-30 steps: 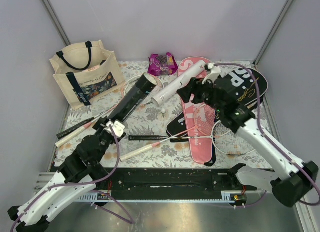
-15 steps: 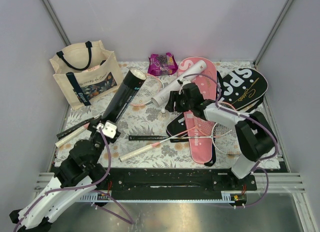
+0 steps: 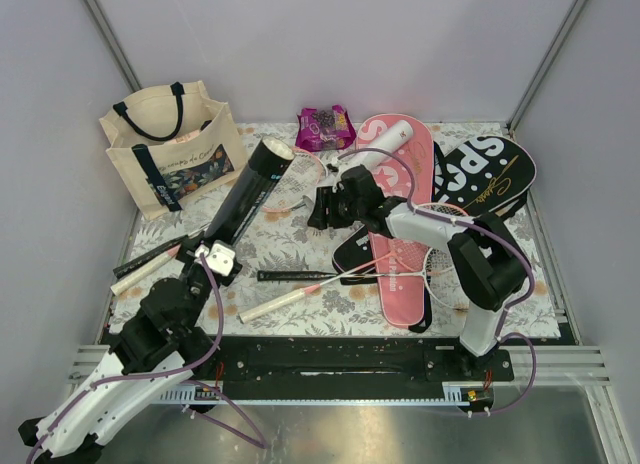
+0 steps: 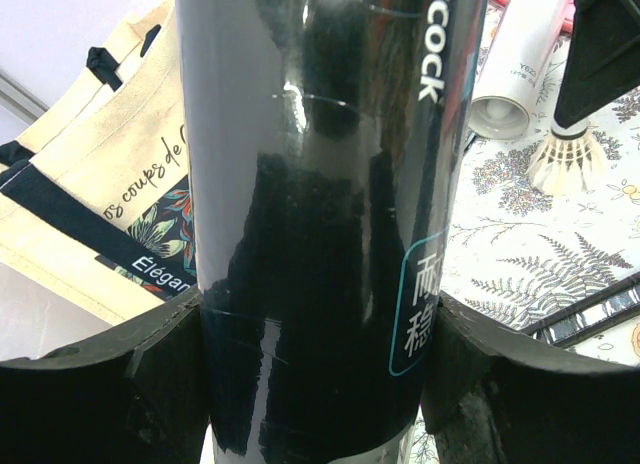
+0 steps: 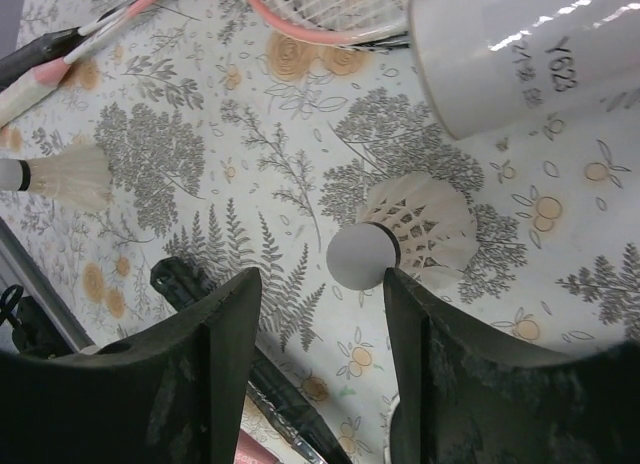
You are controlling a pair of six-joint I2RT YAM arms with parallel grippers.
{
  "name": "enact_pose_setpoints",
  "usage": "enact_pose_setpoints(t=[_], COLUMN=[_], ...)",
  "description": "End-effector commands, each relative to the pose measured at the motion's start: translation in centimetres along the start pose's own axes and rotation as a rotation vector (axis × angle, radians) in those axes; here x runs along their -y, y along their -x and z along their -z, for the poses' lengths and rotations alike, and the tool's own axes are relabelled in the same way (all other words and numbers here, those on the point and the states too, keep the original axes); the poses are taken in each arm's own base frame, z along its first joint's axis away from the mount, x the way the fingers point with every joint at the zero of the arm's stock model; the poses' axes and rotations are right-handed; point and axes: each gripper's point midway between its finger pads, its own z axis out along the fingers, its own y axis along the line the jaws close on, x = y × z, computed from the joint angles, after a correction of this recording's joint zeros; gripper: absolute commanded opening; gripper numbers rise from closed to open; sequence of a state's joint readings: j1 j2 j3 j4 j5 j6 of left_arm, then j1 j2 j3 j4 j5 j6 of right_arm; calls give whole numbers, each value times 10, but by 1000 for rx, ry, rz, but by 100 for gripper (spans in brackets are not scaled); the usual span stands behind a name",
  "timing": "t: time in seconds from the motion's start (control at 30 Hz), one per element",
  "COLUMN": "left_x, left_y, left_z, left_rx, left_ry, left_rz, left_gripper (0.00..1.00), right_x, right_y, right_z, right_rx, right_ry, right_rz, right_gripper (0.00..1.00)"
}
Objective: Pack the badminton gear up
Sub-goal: Adjust the shuttlecock at the center of the board.
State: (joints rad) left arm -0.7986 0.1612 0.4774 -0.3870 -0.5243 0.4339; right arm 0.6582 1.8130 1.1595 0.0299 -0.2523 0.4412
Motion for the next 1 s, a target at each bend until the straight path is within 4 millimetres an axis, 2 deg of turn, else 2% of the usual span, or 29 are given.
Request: enact_pose_setpoints(t=[0.0, 0.2, 0.4, 0.43, 0.67, 0.8, 0.97], left_x=[-9, -7, -9, -11, -14, -15, -15], left_y=[26, 26, 25, 26, 25, 25, 25], left_z=[-2, -3, -1, -1, 0, 0, 0], left_rx=[89, 85, 82, 85, 87, 84, 85], left_ry=[33, 28, 36, 41, 62, 64, 66], left_rz=[76, 76, 81, 84, 92, 90, 91], left_gripper=[42, 42, 42, 42, 42, 42, 42], right_x=[-35, -73, -92, -88, -65, -50, -30], right_y=[16, 8, -1, -6, 20, 29, 26], right_z=[-4, -17, -31, -29, -10, -4, -7], right_rx=[33, 9, -26, -48, -10, 7, -21], right_ry=[75, 133, 152, 124, -64, -159, -240], right_rz=[60, 80, 95, 102, 232, 270, 319], right_gripper=[60, 59, 57, 57, 59, 68, 70])
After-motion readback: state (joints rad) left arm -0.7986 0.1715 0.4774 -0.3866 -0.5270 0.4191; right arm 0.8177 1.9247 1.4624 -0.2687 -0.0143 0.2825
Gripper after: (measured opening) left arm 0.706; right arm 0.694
